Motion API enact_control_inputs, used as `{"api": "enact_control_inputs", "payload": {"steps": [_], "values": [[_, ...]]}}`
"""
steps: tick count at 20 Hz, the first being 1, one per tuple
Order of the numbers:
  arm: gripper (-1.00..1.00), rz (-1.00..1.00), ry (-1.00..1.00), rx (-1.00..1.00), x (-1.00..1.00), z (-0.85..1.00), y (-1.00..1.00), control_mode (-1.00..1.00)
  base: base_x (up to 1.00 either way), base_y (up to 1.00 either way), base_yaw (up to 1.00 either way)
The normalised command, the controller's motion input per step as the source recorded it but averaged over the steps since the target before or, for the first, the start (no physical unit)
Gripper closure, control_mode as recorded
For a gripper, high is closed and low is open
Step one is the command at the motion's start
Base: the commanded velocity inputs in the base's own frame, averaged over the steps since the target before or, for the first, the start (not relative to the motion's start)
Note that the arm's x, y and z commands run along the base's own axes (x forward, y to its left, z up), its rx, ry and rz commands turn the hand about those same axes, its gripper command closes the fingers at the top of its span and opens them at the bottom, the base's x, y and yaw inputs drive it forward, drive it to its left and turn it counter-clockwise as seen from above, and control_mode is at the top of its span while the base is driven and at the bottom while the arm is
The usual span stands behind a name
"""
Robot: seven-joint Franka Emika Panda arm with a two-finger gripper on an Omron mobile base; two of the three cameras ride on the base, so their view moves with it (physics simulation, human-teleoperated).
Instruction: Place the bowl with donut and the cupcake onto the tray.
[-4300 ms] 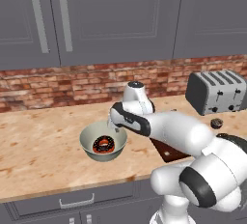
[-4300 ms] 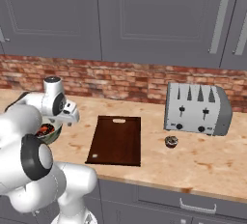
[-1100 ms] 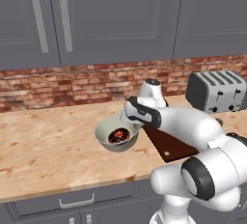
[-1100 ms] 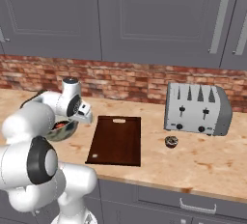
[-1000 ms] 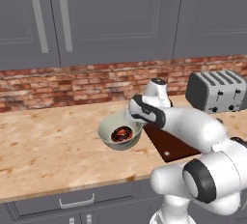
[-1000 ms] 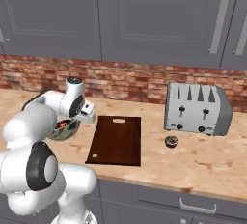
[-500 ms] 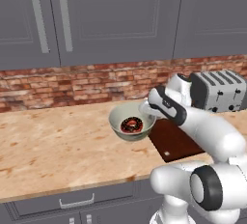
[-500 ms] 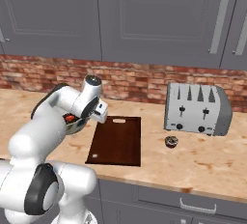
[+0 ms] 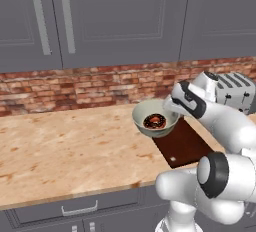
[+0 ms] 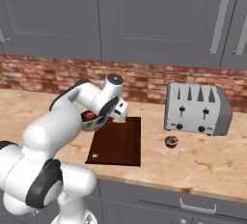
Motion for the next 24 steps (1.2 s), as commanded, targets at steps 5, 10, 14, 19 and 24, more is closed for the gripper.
{"api": "enact_control_inputs", "payload": {"steps": [5,10,14,19,24], "values": [[1.00,-0.12,0.00,0.00,0.30,0.02,-0.75,-1.00,0.00,0.00,0.00],[1.00,-0.11,0.03,0.00,0.17,0.00,-0.67,-1.00,0.00,0.00,0.00],[1.00,-0.03,0.00,0.00,0.00,-0.02,-0.26,-1.00,0.00,0.00,0.00],[1.00,0.00,0.00,0.02,0.00,-0.14,0.00,-1.00,0.00,0.00,0.00],[1.00,0.00,0.00,0.00,0.00,-0.42,0.00,-1.00,0.00,0.00,0.00]]}}
